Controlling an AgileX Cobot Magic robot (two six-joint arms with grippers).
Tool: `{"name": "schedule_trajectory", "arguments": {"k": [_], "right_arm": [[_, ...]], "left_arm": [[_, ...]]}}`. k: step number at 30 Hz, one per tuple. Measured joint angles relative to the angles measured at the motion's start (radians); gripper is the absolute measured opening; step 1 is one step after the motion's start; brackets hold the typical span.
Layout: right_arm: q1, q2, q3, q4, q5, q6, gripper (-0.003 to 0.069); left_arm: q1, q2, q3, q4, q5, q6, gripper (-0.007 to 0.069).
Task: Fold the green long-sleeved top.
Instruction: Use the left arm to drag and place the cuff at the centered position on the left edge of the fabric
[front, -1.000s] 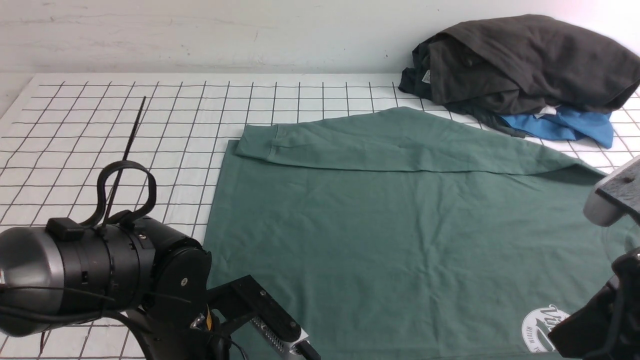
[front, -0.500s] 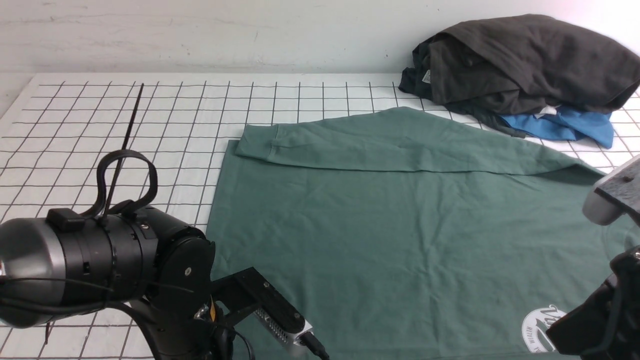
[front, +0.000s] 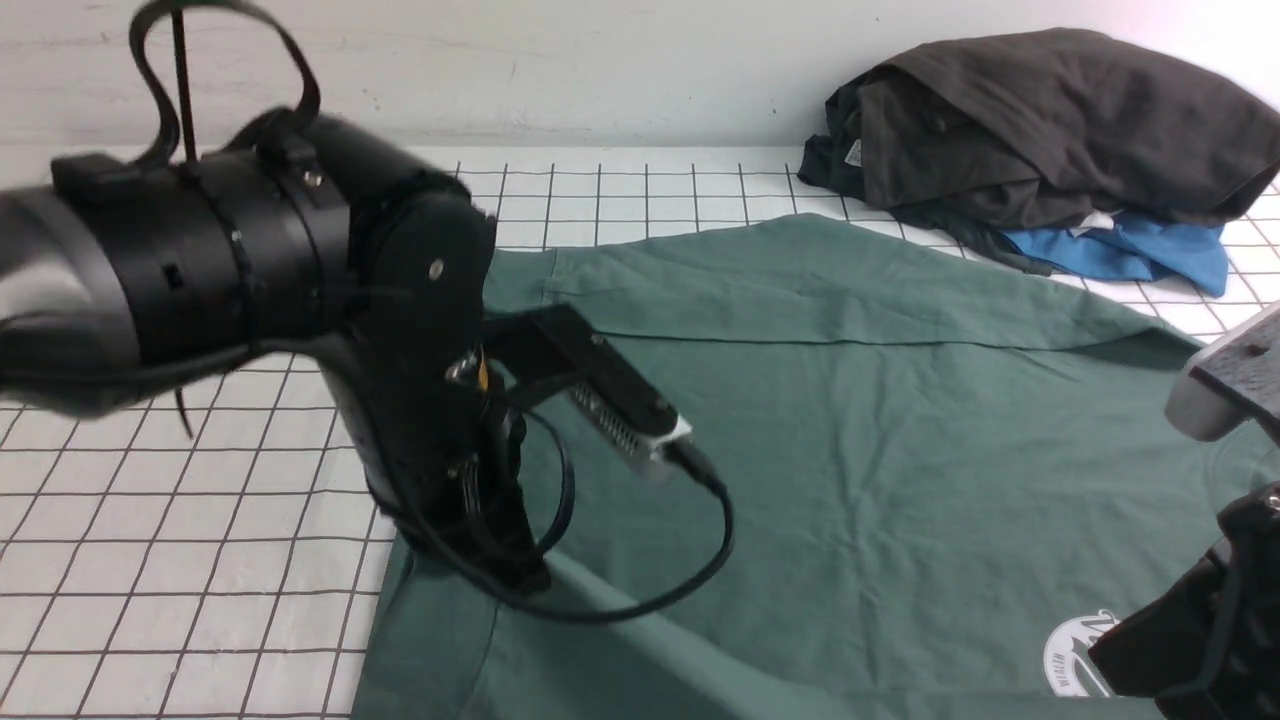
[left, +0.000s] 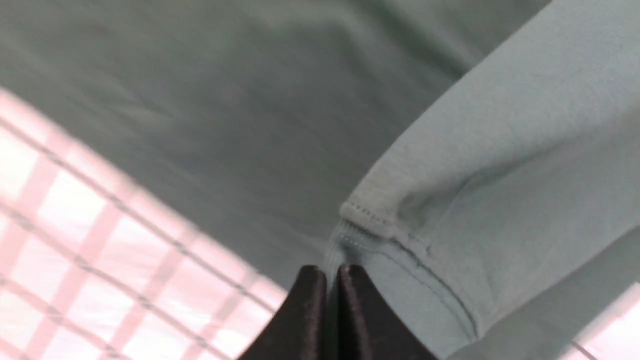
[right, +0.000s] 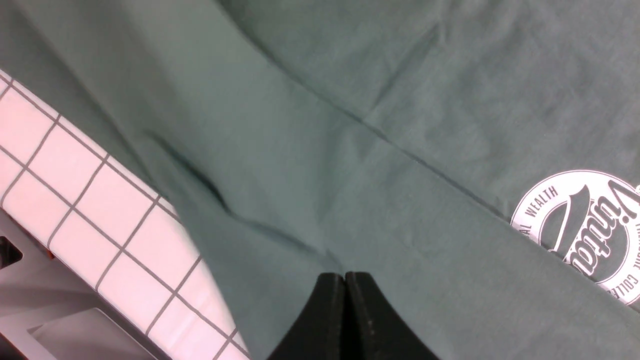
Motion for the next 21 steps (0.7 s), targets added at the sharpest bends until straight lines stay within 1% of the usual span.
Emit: {"name": "schedule_trajectory", "arguments": {"k": [1,3,5,6,10,14,16,21], "right_arm": [[0.000,0.000,0.000,0.000,0.000,0.000,-0.0014],[0.000,0.000,0.000,-0.005,-0.002,0.000,-0.0014],[0.000,0.000,0.000,-0.010,-0.004,0.001,-0.0014],[0.000,0.000,0.000,-0.018,-0.004,0.003,-0.0014],[0.000,0.000,0.000,-0.038,-0.004,0.008,-0.0014],[0.000,0.000,0.000,-0.047,-0.004,0.012,-0.0014],[0.000,0.000,0.000,-0.049,-0.004,0.012,-0.0014],[0.000,0.000,0.000,-0.063,-0.011,0.013,-0.0014]], "left_arm": [[0.000,0.003,-0.010,0.005,0.003,0.000,0.0005],[0.000,0.050,-0.146,0.055,0.027,0.000,0.0005],[0.001,0.070,-0.190,0.068,0.027,0.000,0.0005],[0.007,0.100,-0.251,0.078,0.030,0.000,0.0005],[0.061,0.199,-0.352,0.078,0.040,0.000,0.0005],[0.122,0.261,-0.376,0.070,0.043,0.000,0.0005],[0.156,0.302,-0.379,0.045,0.043,0.000,0.0005],[0.201,0.380,-0.382,0.005,0.043,-0.002,0.0014]]}}
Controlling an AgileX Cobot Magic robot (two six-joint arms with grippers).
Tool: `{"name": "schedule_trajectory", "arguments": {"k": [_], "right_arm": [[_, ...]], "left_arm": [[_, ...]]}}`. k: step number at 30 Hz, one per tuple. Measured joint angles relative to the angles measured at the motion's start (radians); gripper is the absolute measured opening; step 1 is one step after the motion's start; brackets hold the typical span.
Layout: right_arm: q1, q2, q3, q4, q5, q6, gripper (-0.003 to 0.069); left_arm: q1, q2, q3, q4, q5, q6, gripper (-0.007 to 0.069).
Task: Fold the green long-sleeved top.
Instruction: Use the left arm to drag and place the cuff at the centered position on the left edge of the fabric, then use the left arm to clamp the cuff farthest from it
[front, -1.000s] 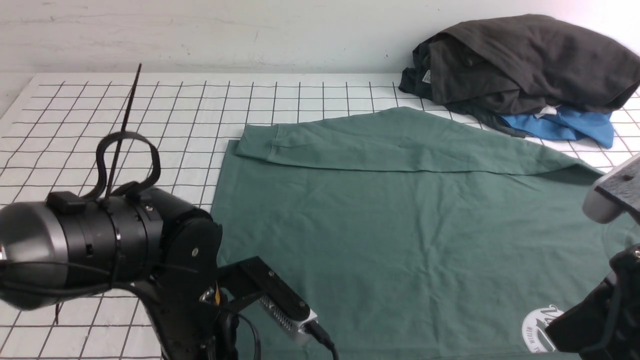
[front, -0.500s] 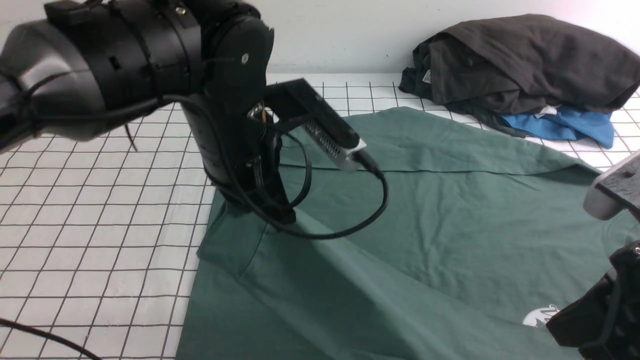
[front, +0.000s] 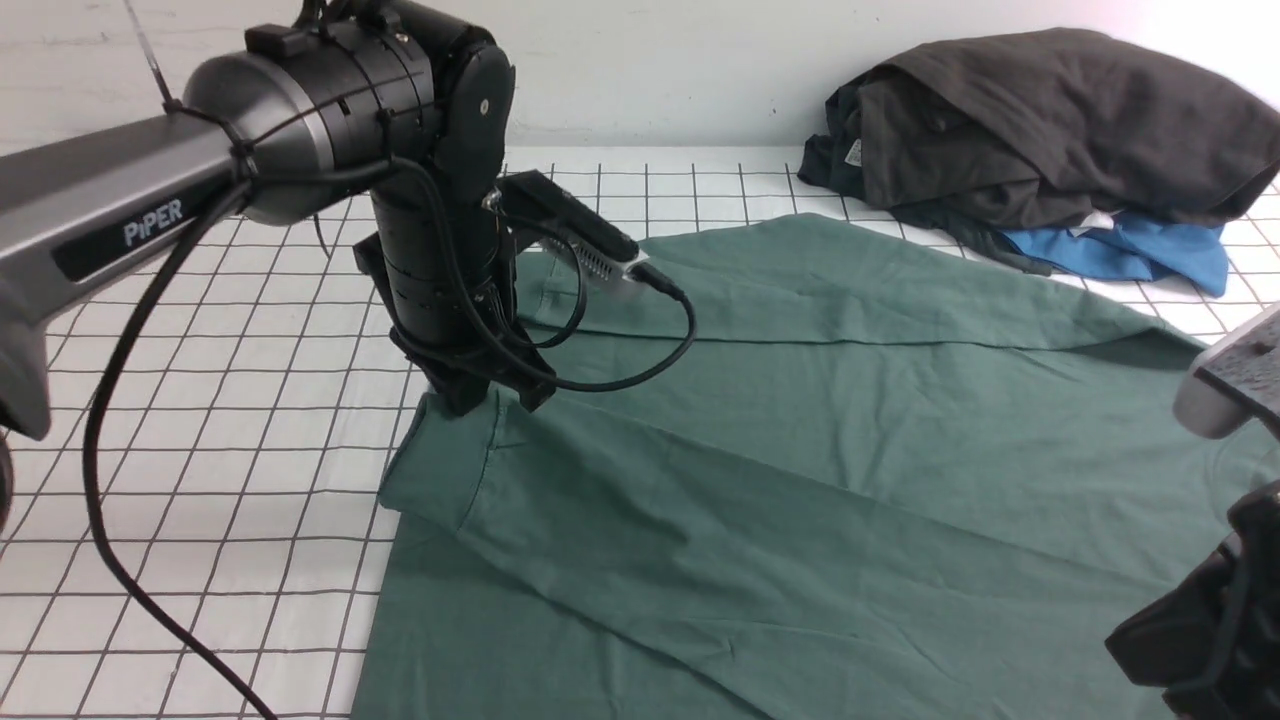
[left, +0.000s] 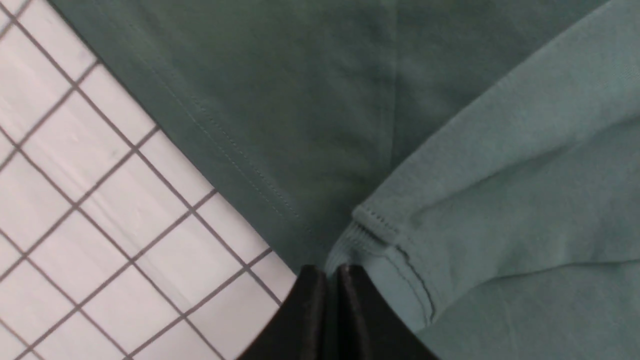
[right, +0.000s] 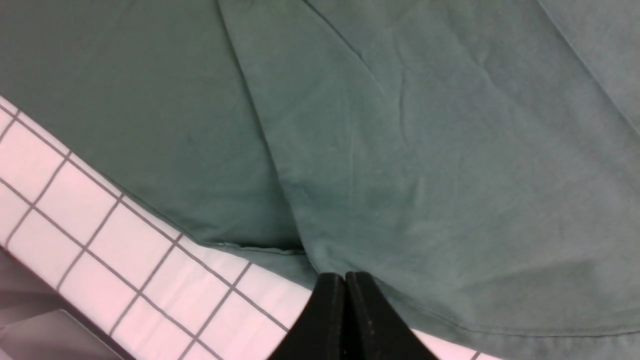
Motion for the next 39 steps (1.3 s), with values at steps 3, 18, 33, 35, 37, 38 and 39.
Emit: {"name": "schedule_trajectory", "arguments": {"k": [3,18,33,35,37,38,39], "right_arm": [[0.000,0.000,0.000,-0.025,-0.001,0.014,-0.0014],[0.000,0.052,-0.177,-0.382,-0.021,0.358,-0.0014],[0.000,0.143,-0.209,-0.397,-0.133,0.359,-0.0014],[0.000,0.164,-0.209,-0.397,-0.139,0.360,-0.0014],[0.000,0.190,-0.209,-0.397,-0.140,0.360,-0.0014],[0.000,0.197,-0.209,-0.397,-0.140,0.360,-0.0014],[0.000,0.210,-0.209,-0.397,-0.140,0.360,-0.0014]], "left_arm": [[0.009,0.030,0.000,-0.006,-0.004,-0.006,0.0038],[0.126,0.052,-0.106,-0.151,-0.093,-0.109,0.0429],[0.192,0.072,-0.120,-0.155,-0.382,-0.250,0.0434],[0.207,0.096,-0.120,-0.155,-0.407,-0.250,0.0434],[0.212,0.134,-0.121,-0.159,-0.434,-0.250,0.0434],[0.214,0.151,-0.123,-0.161,-0.445,-0.250,0.0434],[0.214,0.167,-0.129,-0.167,-0.455,-0.250,0.0434]]}}
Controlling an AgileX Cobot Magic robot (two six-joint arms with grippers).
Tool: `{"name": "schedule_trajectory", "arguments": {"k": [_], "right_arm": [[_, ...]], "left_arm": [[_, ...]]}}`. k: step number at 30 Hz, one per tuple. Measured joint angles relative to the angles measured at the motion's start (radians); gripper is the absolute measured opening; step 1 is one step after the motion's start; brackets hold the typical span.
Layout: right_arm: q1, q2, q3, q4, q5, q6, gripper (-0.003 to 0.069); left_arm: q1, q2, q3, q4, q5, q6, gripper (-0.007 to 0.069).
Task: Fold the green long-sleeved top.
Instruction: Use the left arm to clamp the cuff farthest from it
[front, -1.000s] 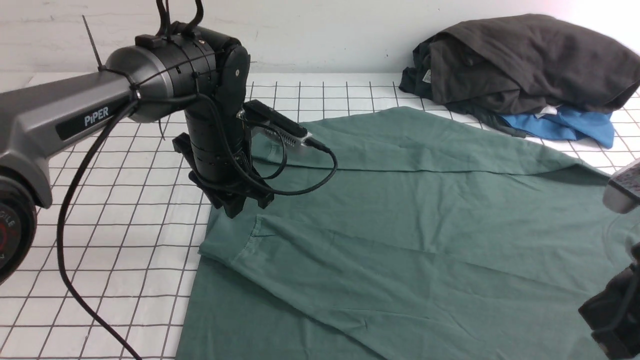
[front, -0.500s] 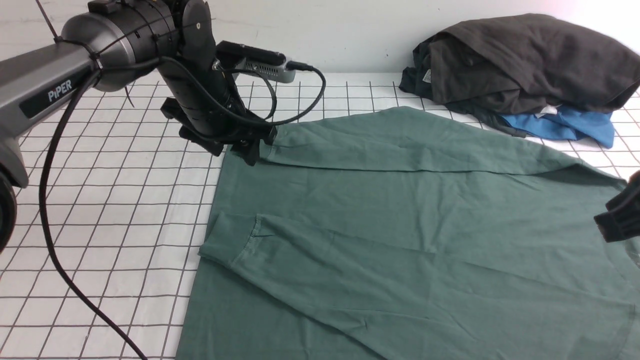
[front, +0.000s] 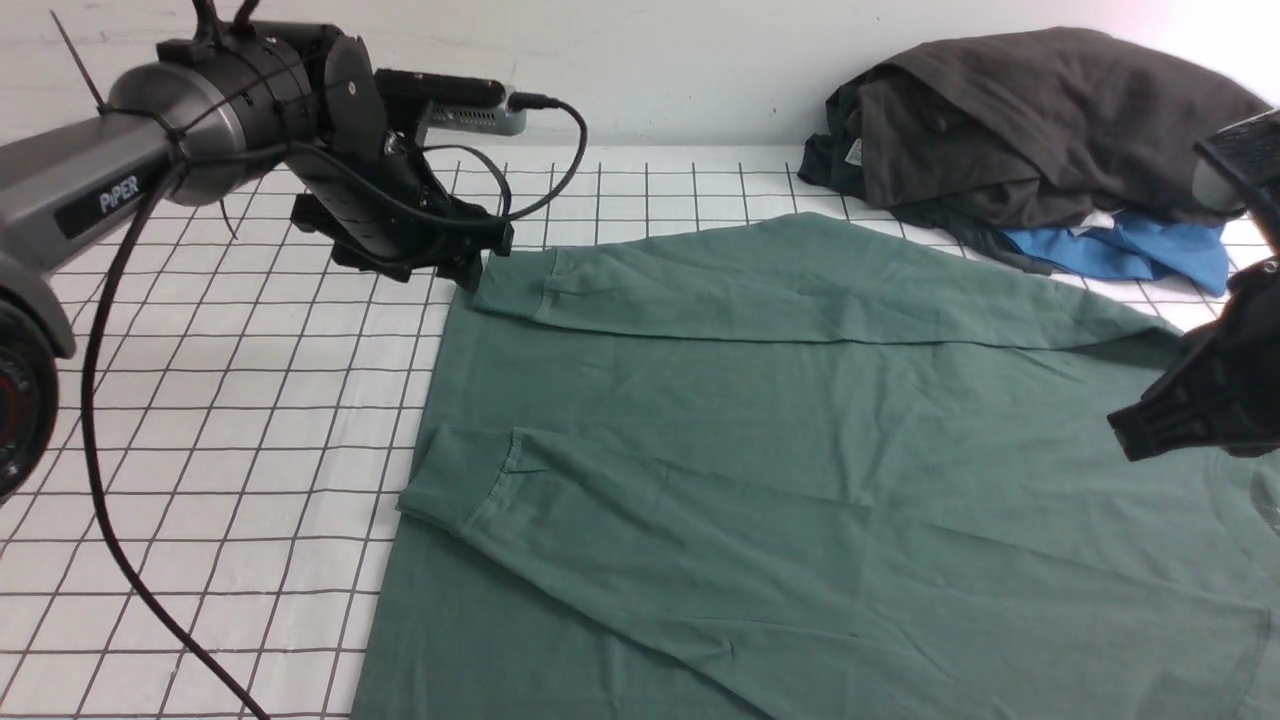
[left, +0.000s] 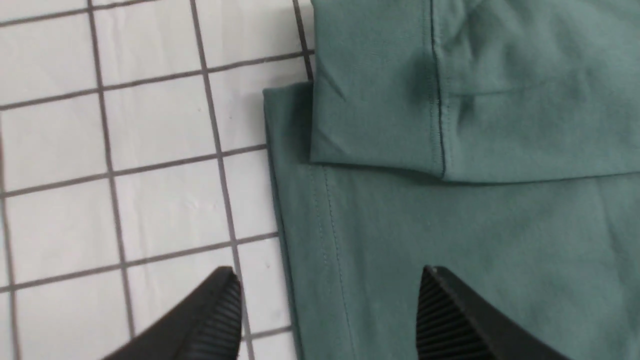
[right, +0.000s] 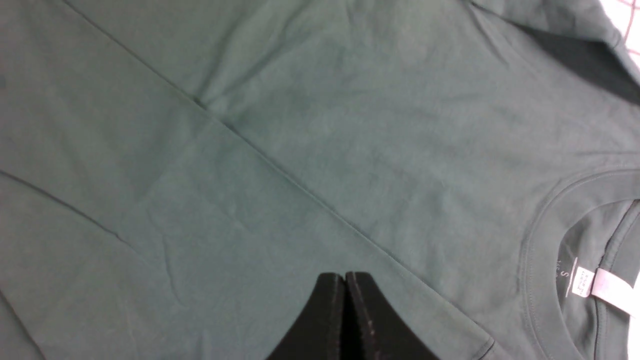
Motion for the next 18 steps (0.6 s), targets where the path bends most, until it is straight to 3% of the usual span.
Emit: {"name": "schedule_trajectory", "arguments": {"k": [8,18], "right_arm": [[0.000,0.053,0.000,0.000,0.000,0.000,-0.0014],[0.000,0.053,0.000,-0.001,0.014,0.001,-0.0014]], "left_arm": [[0.000,0.165,-0.137,-0.084,-0.068,0.000,0.0434],[0.000,0.297,-0.318,-0.092,-0.070,0.000,0.0434]]}}
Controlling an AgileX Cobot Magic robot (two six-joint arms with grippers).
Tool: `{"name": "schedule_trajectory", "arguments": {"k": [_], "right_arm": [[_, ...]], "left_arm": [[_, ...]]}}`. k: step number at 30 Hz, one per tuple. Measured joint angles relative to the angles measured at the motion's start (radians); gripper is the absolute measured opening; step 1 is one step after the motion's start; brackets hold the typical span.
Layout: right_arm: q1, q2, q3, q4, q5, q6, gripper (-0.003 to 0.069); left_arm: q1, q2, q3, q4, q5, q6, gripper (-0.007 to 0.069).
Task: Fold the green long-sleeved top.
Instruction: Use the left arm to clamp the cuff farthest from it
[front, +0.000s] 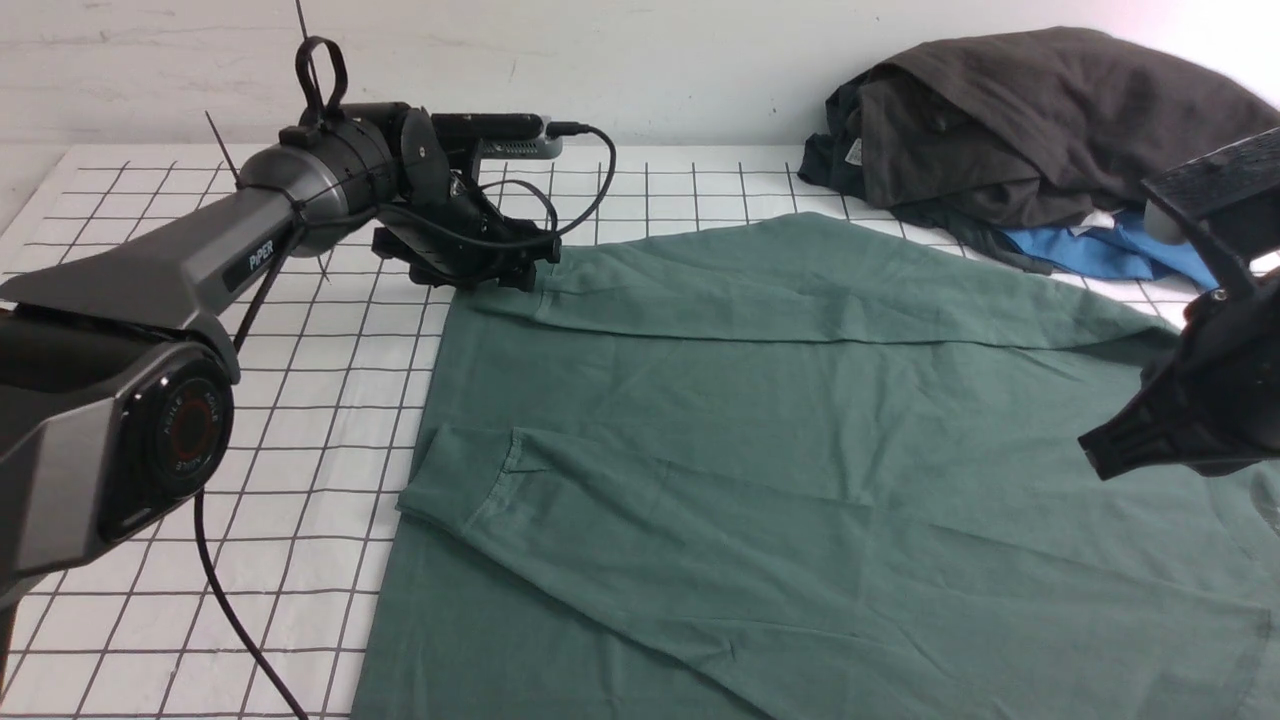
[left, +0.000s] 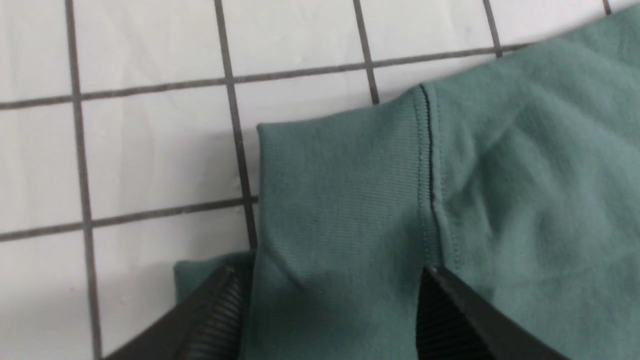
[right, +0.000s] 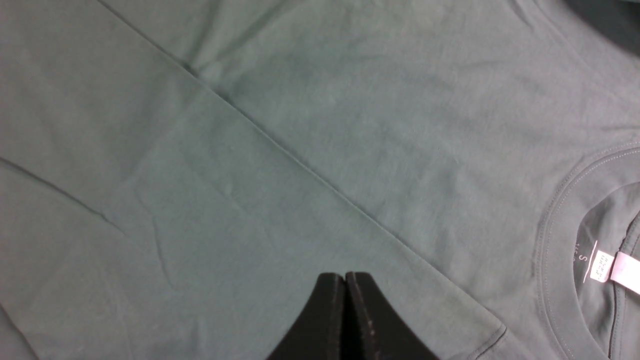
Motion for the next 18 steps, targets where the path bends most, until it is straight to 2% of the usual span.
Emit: {"name": "schedule_trajectory", "arguments": {"k": [5,10,15,18], "right_arm": [[0.000,0.000,0.000,0.000,0.009,0.000,-0.0014],[0.000,0.000,0.000,0.000,0.009,0.000,-0.0014],[0.000,0.000,0.000,0.000,0.012,0.001,-0.0014],[0.000,0.000,0.000,0.001,0.015,0.001,-0.0014]], "left_arm": [[0.000,0.020,-0.011,0.000,0.008,0.000,0.0422],[0.000,0.020,-0.013,0.000,0.027,0.000,0.0332],[0.001,0.020,-0.013,0.003,0.049,0.000,0.0118],[0.002,0.013,-0.013,0.003,0.066,0.000,0.0025]]}}
